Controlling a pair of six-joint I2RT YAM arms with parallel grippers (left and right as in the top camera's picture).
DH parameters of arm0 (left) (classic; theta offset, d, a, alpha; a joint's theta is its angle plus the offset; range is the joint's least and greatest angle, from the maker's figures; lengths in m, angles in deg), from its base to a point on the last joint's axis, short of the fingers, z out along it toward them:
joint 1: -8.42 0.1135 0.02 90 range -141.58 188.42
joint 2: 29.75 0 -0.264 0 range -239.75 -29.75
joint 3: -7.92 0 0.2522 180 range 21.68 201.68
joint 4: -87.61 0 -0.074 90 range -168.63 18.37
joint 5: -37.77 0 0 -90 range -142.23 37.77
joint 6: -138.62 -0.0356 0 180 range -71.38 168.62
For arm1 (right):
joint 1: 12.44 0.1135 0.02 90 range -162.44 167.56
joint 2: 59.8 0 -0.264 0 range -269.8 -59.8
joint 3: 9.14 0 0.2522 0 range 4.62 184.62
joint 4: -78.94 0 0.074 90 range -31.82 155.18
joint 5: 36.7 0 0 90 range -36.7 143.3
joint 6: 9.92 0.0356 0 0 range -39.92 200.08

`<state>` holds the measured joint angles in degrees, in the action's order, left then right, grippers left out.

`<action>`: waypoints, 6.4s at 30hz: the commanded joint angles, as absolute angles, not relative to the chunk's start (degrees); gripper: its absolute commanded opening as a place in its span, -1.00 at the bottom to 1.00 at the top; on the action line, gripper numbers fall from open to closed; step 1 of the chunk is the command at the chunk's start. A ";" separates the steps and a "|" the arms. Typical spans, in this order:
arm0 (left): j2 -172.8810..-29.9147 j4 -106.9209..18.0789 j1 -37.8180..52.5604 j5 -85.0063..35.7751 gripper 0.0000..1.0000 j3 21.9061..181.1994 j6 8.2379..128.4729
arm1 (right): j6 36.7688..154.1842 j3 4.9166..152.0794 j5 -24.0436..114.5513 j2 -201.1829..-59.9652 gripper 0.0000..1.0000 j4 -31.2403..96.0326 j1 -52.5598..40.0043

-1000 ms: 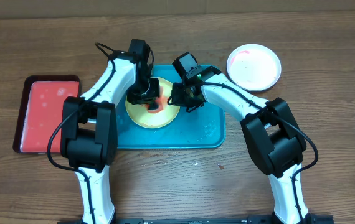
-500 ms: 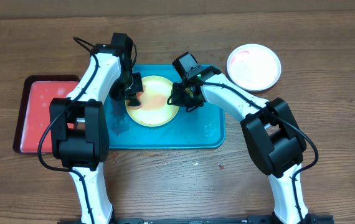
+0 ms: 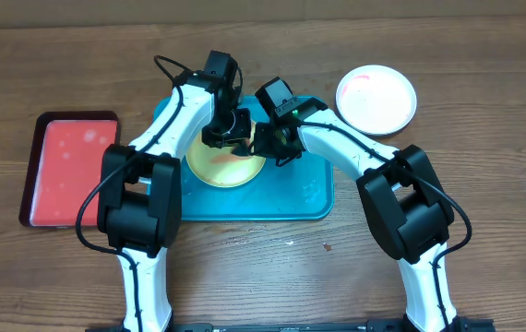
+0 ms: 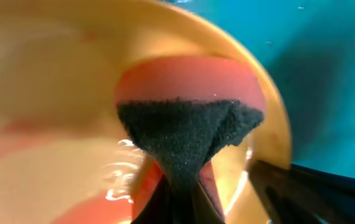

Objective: Clean dirty plates on tray and stack at the side

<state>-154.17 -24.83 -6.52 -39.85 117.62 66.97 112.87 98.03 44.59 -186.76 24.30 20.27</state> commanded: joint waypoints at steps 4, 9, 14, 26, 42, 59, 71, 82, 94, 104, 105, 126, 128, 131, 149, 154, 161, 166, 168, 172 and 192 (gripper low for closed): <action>-155.09 -20.17 0.58 -43.87 -0.92 119.28 67.97 | 112.68 97.42 48.74 -188.09 -0.93 23.10 19.76; -153.69 -12.15 7.56 -43.89 -0.91 127.30 68.65 | 112.15 98.64 53.81 -186.47 -0.93 21.78 19.63; -148.16 -7.03 14.88 -48.18 -0.91 133.33 71.21 | 109.40 99.64 55.47 -184.31 -0.93 22.05 19.63; -145.98 -3.76 26.03 -53.47 -0.91 130.60 73.98 | 109.18 99.86 55.82 -183.98 -0.93 23.97 19.68; -146.02 -19.38 8.98 -29.16 -0.92 116.59 60.72 | 108.83 100.17 54.51 -183.94 -0.93 23.40 20.97; -146.81 -33.96 -2.21 -34.89 -0.92 105.20 68.02 | 110.32 99.73 53.16 -184.00 -0.93 20.74 20.70; -146.85 -33.79 -1.82 -51.54 -0.92 99.24 70.51 | 110.30 99.71 53.20 -184.00 -0.93 19.62 20.70; -146.85 -32.65 0.06 -50.60 -0.92 107.45 69.87 | 110.30 99.71 52.85 -184.00 -0.93 19.58 20.84; -154.35 -35.86 -6.89 -35.33 -0.92 107.21 70.95 | 110.08 99.71 50.58 -184.00 -0.93 19.14 20.84; -157.01 -35.27 -10.28 -26.69 -0.92 107.45 62.86 | 110.08 99.71 50.60 -184.00 -0.93 18.40 20.81; -157.01 -35.01 -10.28 -25.05 -0.92 107.45 61.18 | 110.08 99.71 50.60 -184.00 -0.93 18.40 20.81; -156.23 -17.42 -2.48 -55.70 -0.92 113.42 66.64 | 110.08 99.71 50.64 -184.00 -0.93 18.55 20.81; -156.23 -15.93 -2.04 -58.49 -0.92 115.45 67.56 | 110.08 99.71 50.64 -184.00 -0.93 18.55 20.81; -156.23 -14.84 -1.71 -60.35 -0.92 118.51 68.37 | 110.10 99.71 50.66 -184.00 -0.93 18.70 20.81; -156.40 -24.96 -4.27 -33.86 -0.92 117.77 67.40 | 110.10 99.71 50.62 -184.00 -0.93 18.99 20.81; -156.40 -24.21 -5.03 -33.97 -0.92 117.77 65.48 | 110.10 99.71 50.62 -184.00 -0.92 18.94 20.81; -156.34 -17.66 -3.90 -36.66 -0.92 119.19 59.97 | 110.06 99.91 50.69 -183.98 -0.93 18.81 20.75; -154.41 -14.09 -1.78 -45.55 -0.92 121.36 62.51 | 110.03 100.28 50.69 -183.98 -0.93 19.12 20.11; -152.73 -14.25 -0.88 -48.46 -0.92 121.38 63.60 | 109.62 100.30 50.73 -183.98 -0.93 19.40 19.94; -148.20 -14.58 1.37 -55.22 -0.91 121.38 67.67 | 107.89 100.56 53.00 -183.98 -0.93 19.47 19.96; -142.54 -15.21 17.31 -44.24 -0.92 121.36 69.70 | 99.30 112.80 76.87 -183.54 -0.93 11.07 24.75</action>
